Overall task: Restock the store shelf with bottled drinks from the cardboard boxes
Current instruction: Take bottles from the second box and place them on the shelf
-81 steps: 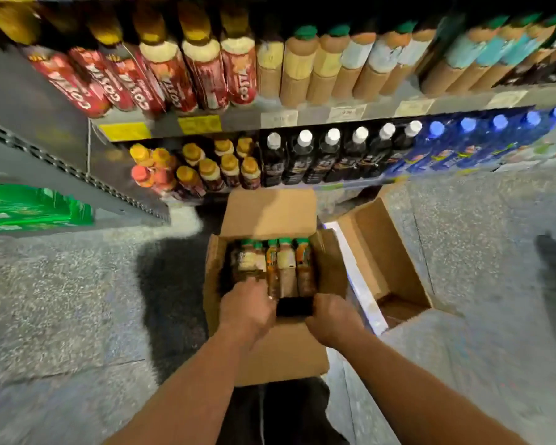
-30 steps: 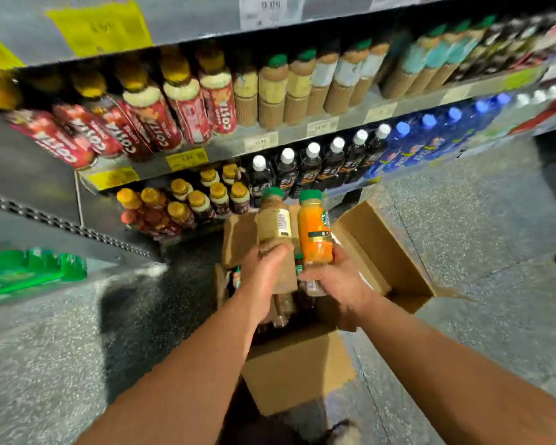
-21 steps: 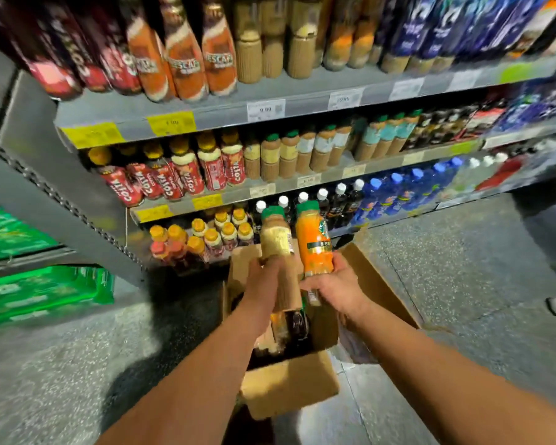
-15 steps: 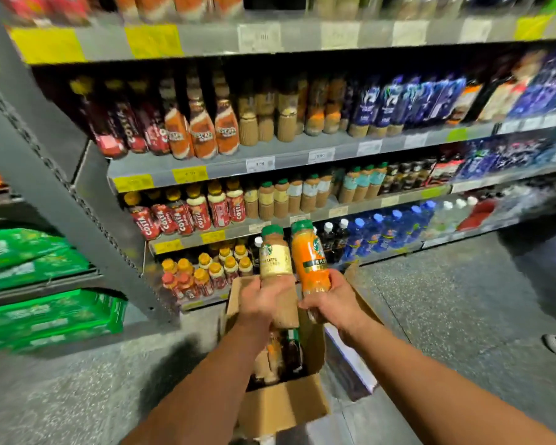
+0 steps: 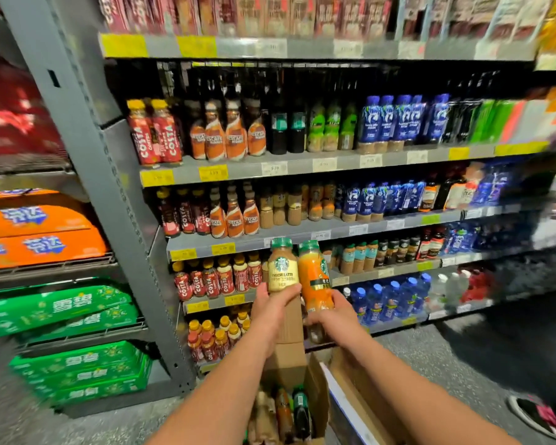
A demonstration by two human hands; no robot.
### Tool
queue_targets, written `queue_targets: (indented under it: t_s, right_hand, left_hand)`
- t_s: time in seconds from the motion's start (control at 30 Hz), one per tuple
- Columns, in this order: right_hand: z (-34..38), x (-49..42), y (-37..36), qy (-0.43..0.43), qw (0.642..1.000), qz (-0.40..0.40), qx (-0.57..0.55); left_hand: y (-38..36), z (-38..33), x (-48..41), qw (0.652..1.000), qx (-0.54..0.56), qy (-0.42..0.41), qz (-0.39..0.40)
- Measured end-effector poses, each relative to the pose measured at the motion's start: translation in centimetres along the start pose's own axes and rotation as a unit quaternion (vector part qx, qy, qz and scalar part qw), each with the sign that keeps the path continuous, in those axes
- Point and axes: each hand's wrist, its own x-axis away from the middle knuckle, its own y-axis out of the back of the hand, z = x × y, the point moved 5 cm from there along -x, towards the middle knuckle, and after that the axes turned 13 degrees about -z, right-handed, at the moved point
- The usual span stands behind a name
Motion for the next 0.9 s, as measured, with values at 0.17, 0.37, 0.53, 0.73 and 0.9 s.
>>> queue_targets:
  t_s: [0.17, 0.37, 0.53, 0.73, 0.9]
  right_hand:
    - [2.7, 0.0, 0.0, -0.017, 0.997, 0.0, -0.079]
    - [5.1, -2.9, -0.3, -0.023, 0.995, -0.015, -0.094]
    - [6.2, -5.5, -1.2, -0.051, 0.991, -0.046, -0.112]
    - [6.1, -8.7, -1.8, -0.065, 0.988, -0.077, -0.12]
    - [4.8, -11.5, -1.6, -0.098, 0.981, -0.098, -0.133]
  left_hand:
    - [-0.5, -1.8, -0.8, 1.0, 0.025, 0.0, -0.007]
    - [-1.8, -4.3, -4.2, 0.999, 0.024, -0.014, 0.024]
    - [-2.8, -5.9, -8.5, 0.998, -0.004, -0.018, 0.061]
    - [-4.9, -6.1, -12.2, 0.996, -0.017, -0.022, 0.088]
    - [-7.2, -5.2, -14.4, 0.995, -0.022, -0.017, 0.092]
